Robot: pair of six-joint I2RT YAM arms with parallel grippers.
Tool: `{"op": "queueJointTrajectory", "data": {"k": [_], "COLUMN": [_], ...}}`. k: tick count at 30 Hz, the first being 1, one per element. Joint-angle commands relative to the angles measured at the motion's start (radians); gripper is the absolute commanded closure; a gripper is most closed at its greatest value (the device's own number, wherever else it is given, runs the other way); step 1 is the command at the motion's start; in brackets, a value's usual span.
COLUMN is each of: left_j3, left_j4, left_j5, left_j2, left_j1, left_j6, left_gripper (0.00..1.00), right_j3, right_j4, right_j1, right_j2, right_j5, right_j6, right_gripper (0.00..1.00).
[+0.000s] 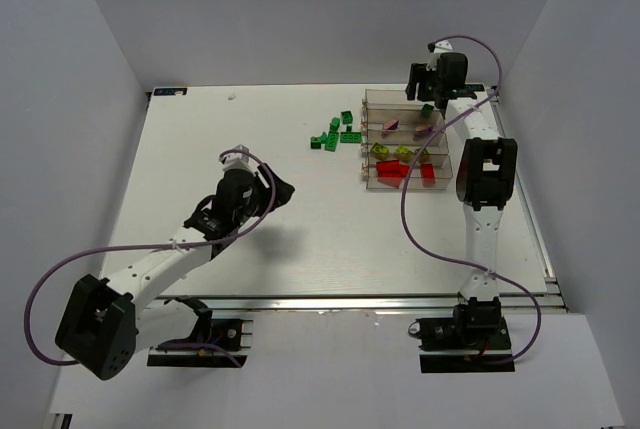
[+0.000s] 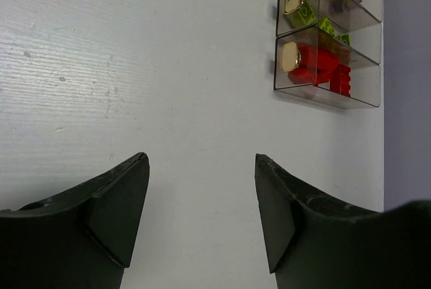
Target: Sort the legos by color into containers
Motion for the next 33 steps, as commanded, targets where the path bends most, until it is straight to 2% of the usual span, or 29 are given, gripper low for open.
{"op": "queueJointTrajectory", "data": {"k": [1, 3, 6, 7, 9, 11, 15, 19, 20, 21, 22, 23, 25, 26, 28, 29, 31, 33], "left_j3": [0.039, 0.034, 0.010, 0.002, -0.012, -0.016, -0.013, -0.009, -0.004, 0.017, 0.032, 0.052, 0.127, 0.160, 0.273, 0.319, 0.481, 0.600], "left_j4": [0.037, 0.031, 0.031, 0.033, 0.034, 0.031, 0.028, 0.040, 0.048, 0.051, 0.053, 0.056, 0.054, 0.048, 0.031, -0.007, -0.061, -0.148], "left_j5": [0.029, 0.024, 0.016, 0.012, 0.006, 0.003, 0.001, 0.001, 0.001, 0.006, 0.006, 0.006, 0.015, 0.018, 0.030, 0.033, 0.036, 0.030], "left_j2": [-0.003, -0.016, -0.050, -0.059, -0.078, -0.085, -0.090, -0.079, -0.070, -0.058, -0.021, 0.003, 0.098, 0.135, 0.221, 0.317, 0.422, 0.580], "left_j1": [0.001, 0.001, 0.001, 0.001, 0.001, 0.001, 0.001, 0.001, 0.001, 0.001, 0.001, 0.001, 0.001, 0.001, 0.002, 0.002, 0.004, 0.004], "left_j6": [0.014, 0.011, -0.003, -0.009, -0.014, -0.017, -0.017, -0.006, -0.002, 0.015, 0.026, 0.037, 0.078, 0.093, 0.147, 0.167, 0.228, 0.279], "left_gripper": [0.26, 0.26, 0.27, 0.27, 0.27, 0.27, 0.28, 0.27, 0.27, 0.27, 0.28, 0.28, 0.30, 0.35, 0.45, 0.49, 0.48, 0.37], "right_j3": [-0.008, -0.006, 0.003, 0.003, 0.005, 0.003, 0.003, 0.003, 0.003, -0.001, -0.006, -0.012, -0.063, -0.090, -0.210, -0.263, -0.417, -0.492], "right_j4": [0.049, 0.048, 0.048, 0.049, 0.046, 0.045, 0.048, 0.039, 0.029, 0.020, 0.006, -0.023, -0.038, -0.049, -0.038, -0.012, 0.055, 0.071], "right_j1": [-0.007, -0.007, -0.007, -0.007, -0.007, -0.005, -0.007, -0.010, -0.014, -0.019, -0.027, -0.037, -0.044, -0.044, -0.044, -0.044, -0.044, -0.042], "right_j2": [-0.032, -0.029, -0.019, -0.018, -0.016, -0.015, -0.018, -0.036, -0.044, -0.067, -0.084, -0.101, -0.168, -0.197, -0.301, -0.338, -0.459, -0.557], "right_j5": [-0.013, -0.021, -0.032, -0.039, -0.046, -0.041, -0.038, -0.085, -0.124, -0.183, -0.345, -0.433, -0.637, -0.697, -0.824, -0.860, -0.938, -0.957], "right_j6": [-0.008, -0.006, -0.008, -0.008, -0.006, -0.002, -0.003, -0.008, -0.029, -0.052, -0.072, -0.125, -0.155, -0.195, -0.216, -0.210, -0.221, -0.238], "right_gripper": [0.29, 0.33, 0.33, 0.37, 0.57, 0.59, 0.37, 0.38, 0.41, 0.59, 0.75, 1.00, 1.00, 0.86, 0.40, 0.11, 0.11, 0.10]}}
